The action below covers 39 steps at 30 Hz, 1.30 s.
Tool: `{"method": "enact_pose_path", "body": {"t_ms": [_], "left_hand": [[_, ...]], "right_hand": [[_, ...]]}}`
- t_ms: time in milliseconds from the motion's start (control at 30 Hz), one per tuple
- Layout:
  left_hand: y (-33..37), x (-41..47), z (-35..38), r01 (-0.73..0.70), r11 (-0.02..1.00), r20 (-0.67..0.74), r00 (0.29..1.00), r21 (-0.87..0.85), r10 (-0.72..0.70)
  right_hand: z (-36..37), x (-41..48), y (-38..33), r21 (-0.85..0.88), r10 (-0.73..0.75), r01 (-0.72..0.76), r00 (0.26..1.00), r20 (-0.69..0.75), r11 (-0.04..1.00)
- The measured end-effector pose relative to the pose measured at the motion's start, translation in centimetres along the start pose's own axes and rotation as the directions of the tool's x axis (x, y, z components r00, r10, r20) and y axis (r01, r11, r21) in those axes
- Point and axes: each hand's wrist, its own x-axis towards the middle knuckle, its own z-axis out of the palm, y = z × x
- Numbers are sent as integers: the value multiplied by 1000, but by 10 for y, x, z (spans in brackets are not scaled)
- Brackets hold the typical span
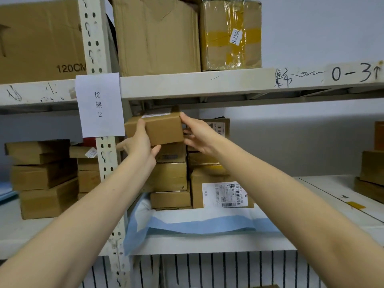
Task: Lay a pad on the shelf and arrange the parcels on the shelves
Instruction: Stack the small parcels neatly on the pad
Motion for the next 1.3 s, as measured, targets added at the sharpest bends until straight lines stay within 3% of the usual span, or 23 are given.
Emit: {"method": "enact_pose_path", "body": {"t_ms": [67,133,233,367,433,533,633,800,900,1000,1100,1200,1300], "left_hand": [[-2,8,4,-18,997,69,998,81,13],[-5,19,6,-112,946,124,989,304,77],[-4,33,9,-285,666,131,953,689,273],[-4,37,21,-311,386,198,932,868,305],[-10,38,27,-339,335,249,926,879,282],[-16,38,32,-369,319,305,923,873,234],[-30,29,34,-459,176,410,876,871,256],[-58,15,33,-633,-155,630,651,758,422],[-67,14,35,-706,-270,744,540,655,395],[-73,16,40,-736,-389,829,449,554,332],[-72,23,45,-722,-406,828,475,560,298],[-71,25,47,-709,-367,798,509,602,323],[-72,24,48,-708,-346,785,511,615,349]], "right_hand": [[-4,1,-3,-143,-10,-1,997,-72,990],[-10,1,-4,-289,-89,57,991,-98,956],[-15,3,-2,-473,-213,145,973,-94,869],[-16,10,4,-637,-429,231,886,-174,736],[-17,13,5,-693,-483,243,859,-173,679],[-24,11,9,-725,-460,252,882,-100,641],[-32,6,16,-734,-450,274,892,-48,622],[-51,3,24,-795,-544,235,827,-139,559],[-69,7,27,-880,-592,92,771,-233,466],[-85,9,32,-877,-580,-72,724,-374,476],[-100,11,37,-828,-456,-89,799,-391,553],[-108,13,42,-827,-370,-63,873,-317,559],[-106,15,45,-828,-406,-14,867,-289,561]]}}
